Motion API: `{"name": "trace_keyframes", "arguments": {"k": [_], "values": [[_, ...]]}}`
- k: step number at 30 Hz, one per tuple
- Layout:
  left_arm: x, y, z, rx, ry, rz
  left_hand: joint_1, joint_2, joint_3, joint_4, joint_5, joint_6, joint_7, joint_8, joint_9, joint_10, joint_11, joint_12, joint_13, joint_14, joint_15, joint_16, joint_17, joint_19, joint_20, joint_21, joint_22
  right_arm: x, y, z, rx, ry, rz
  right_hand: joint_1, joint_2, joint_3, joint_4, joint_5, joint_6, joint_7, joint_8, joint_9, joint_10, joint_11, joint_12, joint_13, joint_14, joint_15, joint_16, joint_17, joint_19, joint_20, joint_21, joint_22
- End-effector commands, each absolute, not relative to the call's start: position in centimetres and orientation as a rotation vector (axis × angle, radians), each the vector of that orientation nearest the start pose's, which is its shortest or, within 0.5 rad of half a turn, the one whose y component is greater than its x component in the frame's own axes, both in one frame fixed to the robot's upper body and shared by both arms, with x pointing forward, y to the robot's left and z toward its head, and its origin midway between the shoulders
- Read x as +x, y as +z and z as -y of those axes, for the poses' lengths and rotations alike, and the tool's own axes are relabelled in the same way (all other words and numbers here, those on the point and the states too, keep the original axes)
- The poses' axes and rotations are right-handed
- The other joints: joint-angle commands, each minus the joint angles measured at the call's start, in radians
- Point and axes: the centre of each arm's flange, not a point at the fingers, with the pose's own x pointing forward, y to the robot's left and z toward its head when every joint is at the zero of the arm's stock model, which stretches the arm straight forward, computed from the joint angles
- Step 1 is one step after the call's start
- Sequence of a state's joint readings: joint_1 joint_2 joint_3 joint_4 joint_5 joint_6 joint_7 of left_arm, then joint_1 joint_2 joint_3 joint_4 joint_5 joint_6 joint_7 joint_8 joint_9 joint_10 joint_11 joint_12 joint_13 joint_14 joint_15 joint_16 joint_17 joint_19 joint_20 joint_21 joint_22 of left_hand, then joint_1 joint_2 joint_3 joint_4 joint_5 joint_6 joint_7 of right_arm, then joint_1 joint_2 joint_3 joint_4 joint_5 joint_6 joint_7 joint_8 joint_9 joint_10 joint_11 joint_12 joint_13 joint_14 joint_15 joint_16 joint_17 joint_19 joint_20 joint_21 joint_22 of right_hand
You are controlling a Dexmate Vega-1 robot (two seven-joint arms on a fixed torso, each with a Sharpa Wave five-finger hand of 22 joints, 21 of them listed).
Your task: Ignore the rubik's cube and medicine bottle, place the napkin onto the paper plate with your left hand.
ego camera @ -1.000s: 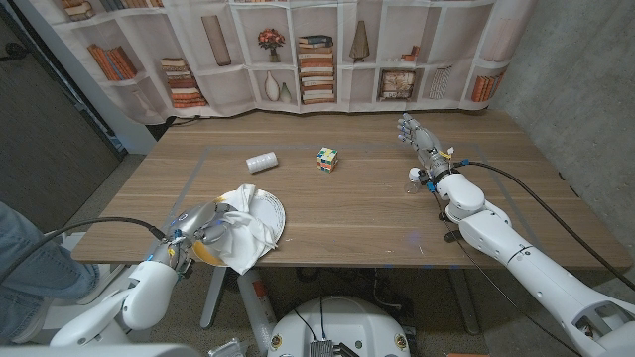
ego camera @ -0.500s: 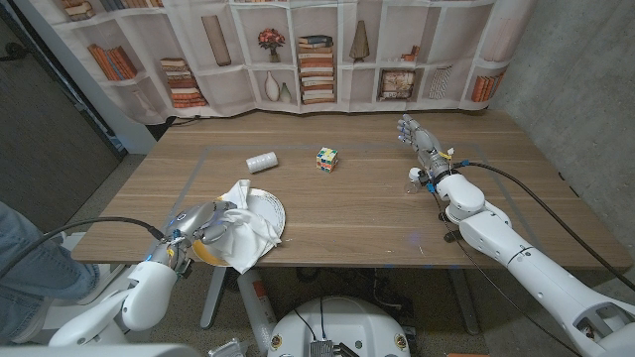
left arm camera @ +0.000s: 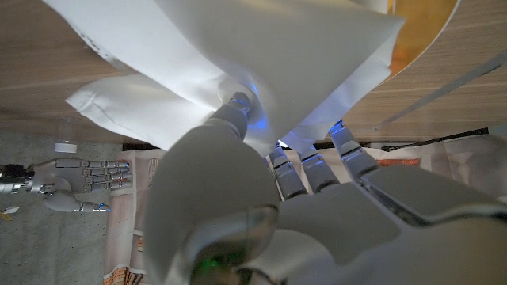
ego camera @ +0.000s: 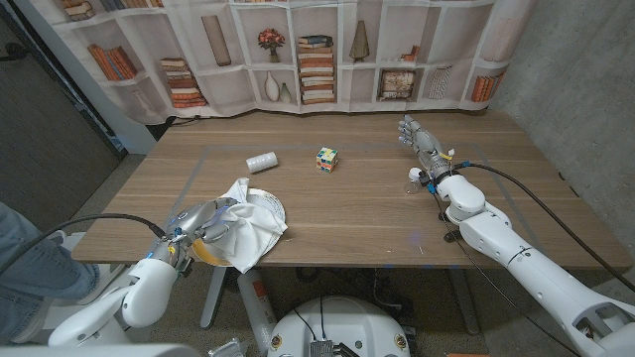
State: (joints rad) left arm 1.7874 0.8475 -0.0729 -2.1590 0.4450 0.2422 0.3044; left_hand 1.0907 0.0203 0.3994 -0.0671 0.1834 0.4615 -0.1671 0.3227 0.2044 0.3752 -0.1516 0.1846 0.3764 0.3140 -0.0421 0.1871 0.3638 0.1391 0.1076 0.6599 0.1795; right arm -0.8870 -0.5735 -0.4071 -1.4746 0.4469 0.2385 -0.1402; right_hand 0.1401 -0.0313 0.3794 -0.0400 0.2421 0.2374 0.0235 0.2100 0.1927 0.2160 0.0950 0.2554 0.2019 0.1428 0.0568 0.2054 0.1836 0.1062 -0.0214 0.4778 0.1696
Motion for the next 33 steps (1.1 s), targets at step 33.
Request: {"name": "trace_keyframes", "arguments": {"k": [33], "values": [[41.9,-9.8,-34.2,1.287,0.185,0.419,-0.113,-0.019,-0.043,0.032,0.013,-0.177,0.018,-0.107,0.002,-0.183,0.033,0.008,-0.063,-0.191,0.006,0.001,-0.076,-0.130,0.039,-0.096,0.002,61.3,-1.7,27.3,-0.164,0.128,0.664,0.009,0.005,0.003,-0.007,0.000,-0.006,-0.001,-0.002,0.006,-0.002,-0.001,0.002,0.002,-0.004,-0.004,-0.001,0.004,-0.001,0.002,-0.002,0.006]]}}
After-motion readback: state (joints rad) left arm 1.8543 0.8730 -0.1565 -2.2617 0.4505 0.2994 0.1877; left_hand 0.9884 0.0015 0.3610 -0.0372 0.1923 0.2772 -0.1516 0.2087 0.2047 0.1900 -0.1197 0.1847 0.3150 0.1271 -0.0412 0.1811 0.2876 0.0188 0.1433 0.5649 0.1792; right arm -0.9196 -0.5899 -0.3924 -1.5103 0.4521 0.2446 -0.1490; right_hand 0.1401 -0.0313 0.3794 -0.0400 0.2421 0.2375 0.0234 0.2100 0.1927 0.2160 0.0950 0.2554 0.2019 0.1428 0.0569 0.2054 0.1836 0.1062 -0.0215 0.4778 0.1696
